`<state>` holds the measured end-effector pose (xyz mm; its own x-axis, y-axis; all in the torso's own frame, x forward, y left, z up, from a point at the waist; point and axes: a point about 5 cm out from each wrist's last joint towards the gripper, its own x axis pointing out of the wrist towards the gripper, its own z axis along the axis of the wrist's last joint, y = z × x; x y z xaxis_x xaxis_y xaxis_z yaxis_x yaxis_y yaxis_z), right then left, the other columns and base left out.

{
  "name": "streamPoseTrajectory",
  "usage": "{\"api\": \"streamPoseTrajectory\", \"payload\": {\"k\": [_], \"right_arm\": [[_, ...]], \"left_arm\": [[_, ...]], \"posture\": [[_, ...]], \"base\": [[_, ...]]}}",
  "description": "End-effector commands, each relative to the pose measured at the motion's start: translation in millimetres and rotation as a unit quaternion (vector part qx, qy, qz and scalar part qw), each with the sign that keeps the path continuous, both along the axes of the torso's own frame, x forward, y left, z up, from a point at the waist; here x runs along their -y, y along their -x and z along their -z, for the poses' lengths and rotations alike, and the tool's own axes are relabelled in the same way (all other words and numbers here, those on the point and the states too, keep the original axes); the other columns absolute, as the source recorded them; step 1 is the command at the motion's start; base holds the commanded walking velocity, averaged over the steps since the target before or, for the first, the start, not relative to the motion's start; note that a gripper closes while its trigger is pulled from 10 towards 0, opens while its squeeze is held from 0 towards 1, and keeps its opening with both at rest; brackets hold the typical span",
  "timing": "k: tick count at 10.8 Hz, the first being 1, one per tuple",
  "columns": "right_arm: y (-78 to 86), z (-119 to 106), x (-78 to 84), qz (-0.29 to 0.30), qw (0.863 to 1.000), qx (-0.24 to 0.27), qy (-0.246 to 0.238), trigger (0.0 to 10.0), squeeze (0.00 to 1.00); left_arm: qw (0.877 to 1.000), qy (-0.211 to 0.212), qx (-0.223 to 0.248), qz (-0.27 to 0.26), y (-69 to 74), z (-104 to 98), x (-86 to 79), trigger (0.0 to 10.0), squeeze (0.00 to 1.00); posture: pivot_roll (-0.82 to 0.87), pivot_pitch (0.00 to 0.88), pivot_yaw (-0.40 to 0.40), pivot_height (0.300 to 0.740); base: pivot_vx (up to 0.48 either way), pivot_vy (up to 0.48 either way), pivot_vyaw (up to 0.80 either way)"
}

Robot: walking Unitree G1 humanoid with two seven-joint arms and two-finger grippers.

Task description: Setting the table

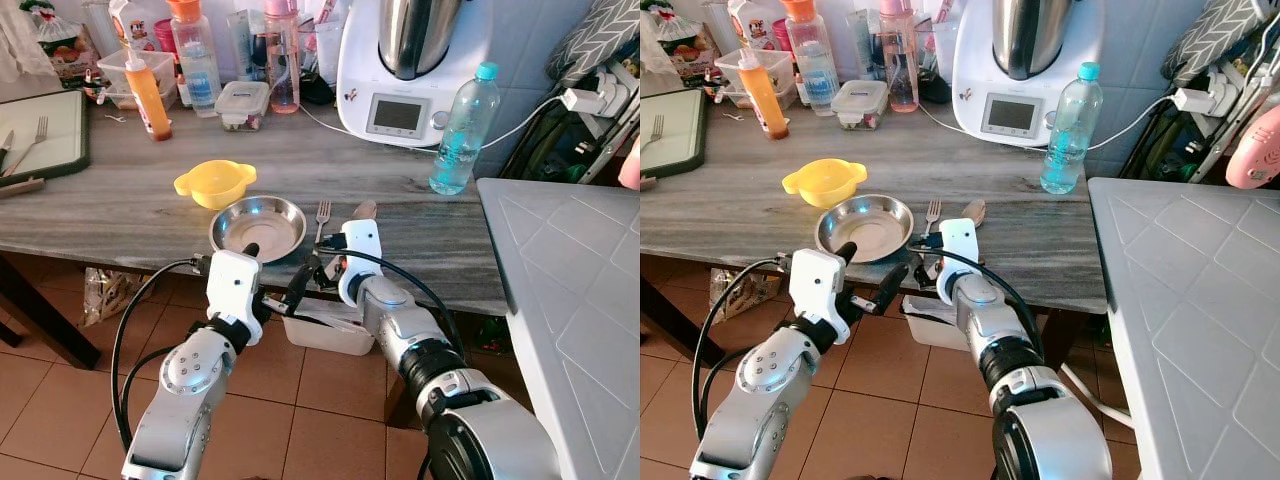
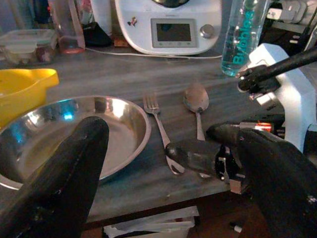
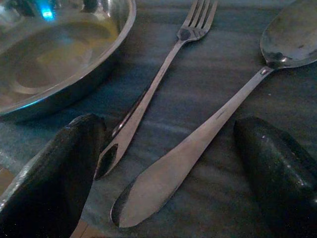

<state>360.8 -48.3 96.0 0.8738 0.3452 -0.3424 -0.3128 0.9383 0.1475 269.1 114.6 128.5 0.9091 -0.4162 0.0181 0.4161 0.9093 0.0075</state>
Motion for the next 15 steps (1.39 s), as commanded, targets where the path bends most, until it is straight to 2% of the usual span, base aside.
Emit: {"api": "streamPoseTrajectory", "payload": {"k": [1, 10, 11, 13, 15], "right_arm": [[4.6, 12, 8.2, 0.014, 0.999, -0.029, 0.002, 10.0, 0.00], [3.2, -7, 26.4, 0.042, 0.999, 0.007, -0.011, 10.0, 0.00], [2.8, -11, 25.3, 0.042, 0.999, 0.014, -0.015, 10.0, 0.00], [0.9, -28, 6.6, 0.017, 0.998, 0.042, -0.048, 10.0, 0.00], [-1.1, -35, -0.7, -0.002, 0.998, 0.051, -0.041, 10.0, 0.00]], "left_arm": [[1.000, -0.005, 0.000, 0.006, -1.8, 0, 1.3, 10.0, 0.00], [1.000, -0.008, -0.001, 0.009, -3.2, 0, 1.4, 10.0, 0.00], [1.000, -0.008, 0.000, 0.009, -3.5, 0, 1.5, 10.0, 0.00], [1.000, -0.007, 0.001, 0.009, -3.1, -1, 2.1, 10.0, 0.00], [1.000, -0.007, 0.001, 0.008, -2.0, -1, 1.9, 10.0, 0.00]], "posture": [[0.15, 0.055, 0.015, 0.740], [0.14, 0.056, 0.029, 0.740], [0.14, 0.056, 0.028, 0.740], [0.15, 0.059, 0.026, 0.740], [0.15, 0.063, 0.024, 0.740]], "base": [[0.000, 0.000, 0.00], [0.000, 0.000, 0.00], [0.000, 0.000, 0.00], [0.000, 0.000, 0.00], [0.000, 0.000, 0.00]]}}
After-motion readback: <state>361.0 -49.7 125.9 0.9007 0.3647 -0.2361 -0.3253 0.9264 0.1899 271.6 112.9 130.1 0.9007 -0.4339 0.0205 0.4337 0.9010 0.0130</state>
